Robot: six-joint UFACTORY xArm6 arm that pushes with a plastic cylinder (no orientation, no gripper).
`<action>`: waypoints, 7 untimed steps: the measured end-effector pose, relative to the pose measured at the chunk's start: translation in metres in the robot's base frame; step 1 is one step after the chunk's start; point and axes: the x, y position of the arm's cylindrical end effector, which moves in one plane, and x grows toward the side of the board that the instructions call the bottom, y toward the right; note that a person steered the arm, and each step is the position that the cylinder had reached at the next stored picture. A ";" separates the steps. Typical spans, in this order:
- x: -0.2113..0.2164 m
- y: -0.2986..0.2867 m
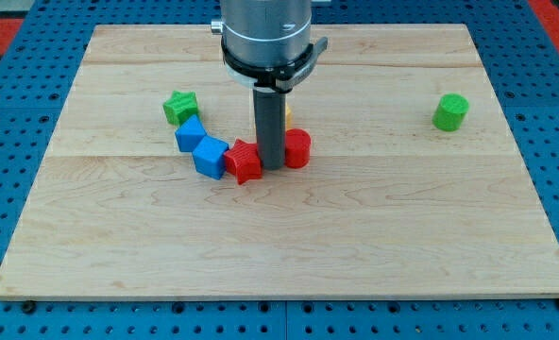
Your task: Push red star below yellow heart
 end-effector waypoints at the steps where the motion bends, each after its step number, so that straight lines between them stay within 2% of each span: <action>1: 0.054 0.015; 2: 0.082 -0.026; 3: 0.073 -0.076; 5: 0.012 -0.047; 6: 0.002 -0.035; 7: 0.020 -0.083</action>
